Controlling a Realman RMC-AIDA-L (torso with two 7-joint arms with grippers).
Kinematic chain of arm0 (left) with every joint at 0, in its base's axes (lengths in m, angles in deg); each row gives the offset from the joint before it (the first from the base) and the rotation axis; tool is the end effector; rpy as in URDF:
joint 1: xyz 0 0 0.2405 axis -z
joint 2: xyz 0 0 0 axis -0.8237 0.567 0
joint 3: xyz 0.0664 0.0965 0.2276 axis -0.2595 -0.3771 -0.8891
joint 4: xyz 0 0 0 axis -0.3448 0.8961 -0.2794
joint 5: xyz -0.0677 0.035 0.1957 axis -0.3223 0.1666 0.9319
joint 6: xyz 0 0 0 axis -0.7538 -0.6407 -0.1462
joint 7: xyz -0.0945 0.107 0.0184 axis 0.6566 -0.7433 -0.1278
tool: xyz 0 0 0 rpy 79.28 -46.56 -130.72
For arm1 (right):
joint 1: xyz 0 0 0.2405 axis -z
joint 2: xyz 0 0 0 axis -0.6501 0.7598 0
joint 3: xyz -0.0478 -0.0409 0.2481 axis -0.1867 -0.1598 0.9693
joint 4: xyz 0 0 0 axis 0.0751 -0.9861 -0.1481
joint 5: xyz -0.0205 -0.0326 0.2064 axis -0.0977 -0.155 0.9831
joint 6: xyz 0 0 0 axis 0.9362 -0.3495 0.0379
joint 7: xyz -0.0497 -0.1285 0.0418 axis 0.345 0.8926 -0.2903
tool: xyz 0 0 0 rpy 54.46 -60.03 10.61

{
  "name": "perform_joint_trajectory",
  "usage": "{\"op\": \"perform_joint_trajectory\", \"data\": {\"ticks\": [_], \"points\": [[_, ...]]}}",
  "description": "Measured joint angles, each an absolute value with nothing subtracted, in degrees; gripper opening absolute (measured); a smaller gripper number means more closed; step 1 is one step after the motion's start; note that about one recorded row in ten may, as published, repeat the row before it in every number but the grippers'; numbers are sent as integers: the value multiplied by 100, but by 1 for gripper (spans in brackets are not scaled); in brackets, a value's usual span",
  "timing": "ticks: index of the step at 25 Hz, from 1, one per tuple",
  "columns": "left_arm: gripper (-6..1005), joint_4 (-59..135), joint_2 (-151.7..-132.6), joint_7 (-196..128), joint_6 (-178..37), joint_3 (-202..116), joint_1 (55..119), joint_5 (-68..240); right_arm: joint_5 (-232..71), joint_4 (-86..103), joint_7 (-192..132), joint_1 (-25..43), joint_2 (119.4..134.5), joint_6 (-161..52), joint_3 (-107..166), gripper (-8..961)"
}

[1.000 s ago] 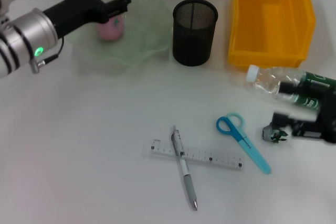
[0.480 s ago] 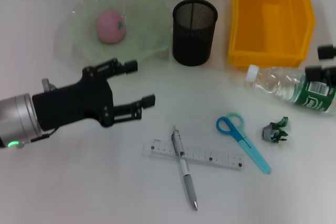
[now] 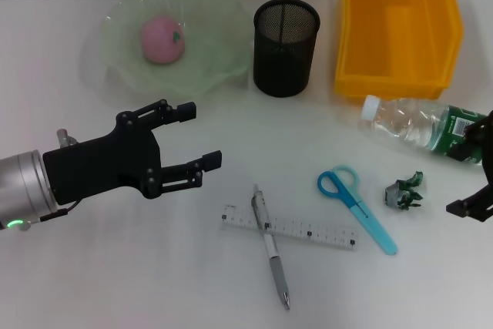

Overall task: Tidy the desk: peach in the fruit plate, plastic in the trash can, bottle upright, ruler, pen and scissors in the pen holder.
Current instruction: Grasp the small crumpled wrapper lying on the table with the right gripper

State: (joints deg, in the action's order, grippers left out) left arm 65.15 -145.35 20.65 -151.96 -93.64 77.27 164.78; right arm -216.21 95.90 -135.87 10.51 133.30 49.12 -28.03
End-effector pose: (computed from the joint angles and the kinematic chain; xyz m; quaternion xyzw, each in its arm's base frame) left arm -0.2739 0.2871 -0.0232 -0.9269 -0.1083 -0.3180 0.1674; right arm 0.1973 0.3114 0.0665 -0.9675 0.0979 -0.2212 0.0735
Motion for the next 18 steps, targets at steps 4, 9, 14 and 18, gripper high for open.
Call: {"op": "perform_joint_trajectory", "data": {"ticks": [4, 9, 14, 18], "points": [[834, 6508, -14542, 2157, -15067, -9366, 7725, 16482, -21726, 9419, -13255, 1068, 13331, 4560, -3050, 816], [834, 6504, -14550, 2207, -14975, -9411, 7758, 16484, -21760, 8985, -13119, 1068, 13335, 3850, -3555, 815], [835, 6504, -14555, 2214, -14972, -9413, 7762, 16484, -21727, 8388, -13207, 929, 13350, 3447, -3939, 815], [835, 6505, -14554, 2215, -14968, -9412, 7733, 16484, -21726, 7962, -13294, 845, 13358, 3100, -4158, 816]]}}
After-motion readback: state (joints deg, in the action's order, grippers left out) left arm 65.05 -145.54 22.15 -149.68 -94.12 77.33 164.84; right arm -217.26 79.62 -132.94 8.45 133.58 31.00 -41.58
